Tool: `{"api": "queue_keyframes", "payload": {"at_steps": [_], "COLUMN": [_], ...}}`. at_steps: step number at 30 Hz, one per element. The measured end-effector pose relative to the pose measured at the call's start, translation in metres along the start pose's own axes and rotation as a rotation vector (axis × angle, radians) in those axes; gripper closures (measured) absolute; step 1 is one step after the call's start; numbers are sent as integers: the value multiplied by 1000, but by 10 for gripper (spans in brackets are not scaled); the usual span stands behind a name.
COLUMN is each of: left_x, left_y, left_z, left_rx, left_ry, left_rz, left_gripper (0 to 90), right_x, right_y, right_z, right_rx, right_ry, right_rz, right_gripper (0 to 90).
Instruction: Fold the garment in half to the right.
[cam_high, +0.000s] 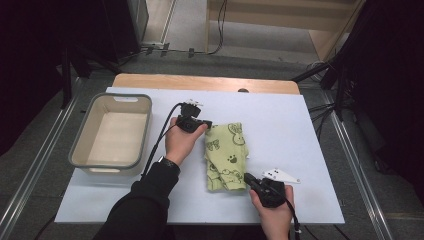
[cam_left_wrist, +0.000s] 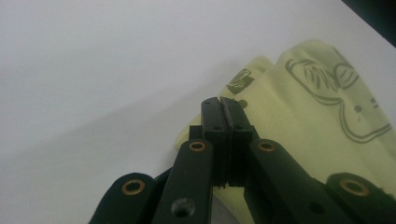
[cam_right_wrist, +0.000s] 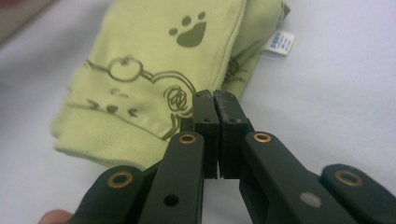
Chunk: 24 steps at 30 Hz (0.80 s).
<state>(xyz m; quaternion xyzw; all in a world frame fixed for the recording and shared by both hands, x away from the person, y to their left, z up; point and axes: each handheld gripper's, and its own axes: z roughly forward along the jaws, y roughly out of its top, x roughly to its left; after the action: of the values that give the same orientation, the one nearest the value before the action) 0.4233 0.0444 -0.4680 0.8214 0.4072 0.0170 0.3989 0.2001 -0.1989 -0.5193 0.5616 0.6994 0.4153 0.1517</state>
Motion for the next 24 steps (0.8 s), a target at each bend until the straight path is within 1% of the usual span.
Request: {"api": "queue_keyframes", "payload": {"at_steps": [2,3,5,7,8,9,10,11,13,16,19,20,21,22,24], "left_x": [0,-1,0,2,3,5,5,8,11,12,11,12,12,12,12], "left_y": [0,0,0,0,-1,-2,-2,-4,-6,-8,-9,-9,-9,-10,-11], "left_z": [0,-2,-3,-4,-5,-5,-5,-6,-6,-7,-5,-3,-3,0,4], "left_rx": [0,-11,-22,-20,-19,-19,-19,-21,-21,-25,-9,3,3,20,35], "left_ry": [-6,-6,1,17,32,46,46,47,37,20,19,18,18,20,12], "left_rz": [-4,1,1,2,5,2,2,-13,-23,-27,-23,-22,-22,-36,-44], "left_gripper": [870,813,685,609,572,534,512,504,491,490,491,494,501,506,535], "right_x": [-1,-2,-3,-4,-4,-5,-5,-4,-3,0,1,1,1,1,2], "right_y": [-1,-1,-1,0,0,1,1,2,2,1,-2,-3,-3,-3,-3], "right_z": [2,2,-2,-7,-8,-11,-11,-12,-11,-5,3,6,7,7,8], "right_rx": [16,13,-8,-39,-55,-72,-72,-71,-51,-26,19,37,47,48,51], "right_ry": [14,15,8,0,6,31,31,51,78,77,54,48,44,37,36], "right_rz": [4,4,20,32,33,35,35,21,30,14,11,15,14,10,6], "right_gripper": [852,814,712,599,555,525,525,464,442,430,432,443,459,487,517]}}
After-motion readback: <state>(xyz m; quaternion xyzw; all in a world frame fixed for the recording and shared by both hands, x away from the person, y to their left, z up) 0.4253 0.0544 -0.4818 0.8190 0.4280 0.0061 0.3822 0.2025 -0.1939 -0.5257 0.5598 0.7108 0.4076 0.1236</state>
